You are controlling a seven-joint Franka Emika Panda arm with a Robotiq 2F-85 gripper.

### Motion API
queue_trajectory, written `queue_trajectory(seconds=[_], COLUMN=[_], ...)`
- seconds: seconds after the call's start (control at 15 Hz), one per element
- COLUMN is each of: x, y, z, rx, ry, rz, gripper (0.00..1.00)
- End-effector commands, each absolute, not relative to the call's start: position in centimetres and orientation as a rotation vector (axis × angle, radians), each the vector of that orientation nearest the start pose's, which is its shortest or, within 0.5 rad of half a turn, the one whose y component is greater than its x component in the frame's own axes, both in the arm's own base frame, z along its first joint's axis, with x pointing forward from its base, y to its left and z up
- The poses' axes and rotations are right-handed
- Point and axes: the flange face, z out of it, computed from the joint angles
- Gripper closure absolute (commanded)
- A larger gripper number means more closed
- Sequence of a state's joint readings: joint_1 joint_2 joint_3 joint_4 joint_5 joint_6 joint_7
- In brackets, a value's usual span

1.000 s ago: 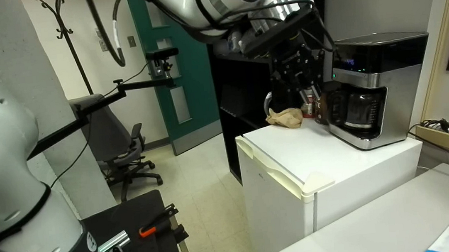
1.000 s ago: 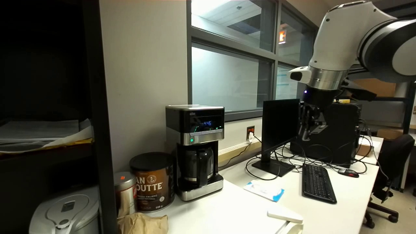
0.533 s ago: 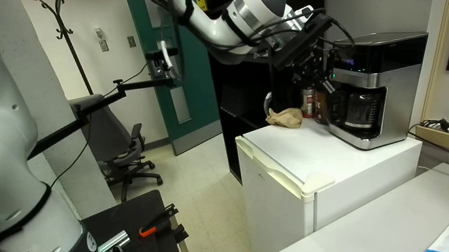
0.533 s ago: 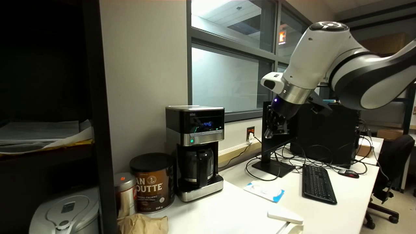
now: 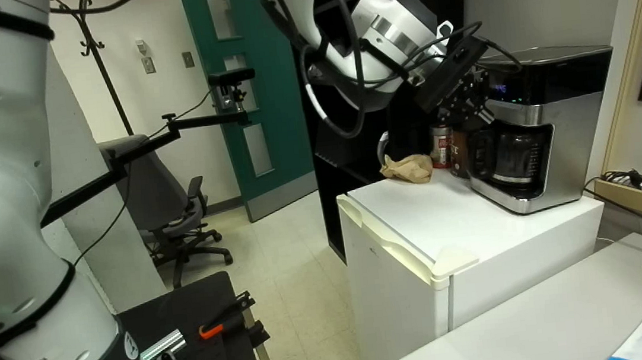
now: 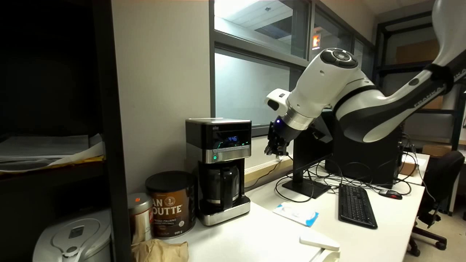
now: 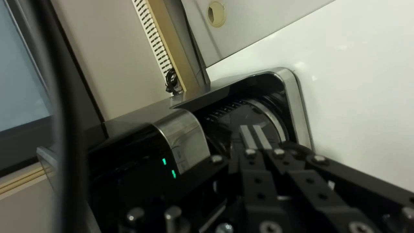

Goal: Press the button on the coffee machine

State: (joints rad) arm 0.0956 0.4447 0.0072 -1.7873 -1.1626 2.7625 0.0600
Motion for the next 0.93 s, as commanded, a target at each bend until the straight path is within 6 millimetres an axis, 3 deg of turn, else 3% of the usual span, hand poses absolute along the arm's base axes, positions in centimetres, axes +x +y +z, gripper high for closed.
queue_trajectory(seconds=[0.0, 0.87], x=[69.5, 72.4], y=[11.4, 11.9], z=[34.5, 33.8], rx=[2.05, 2.006], ry=[1.19, 1.163], rz=[0.742, 0.875], gripper=[1.0, 1.0])
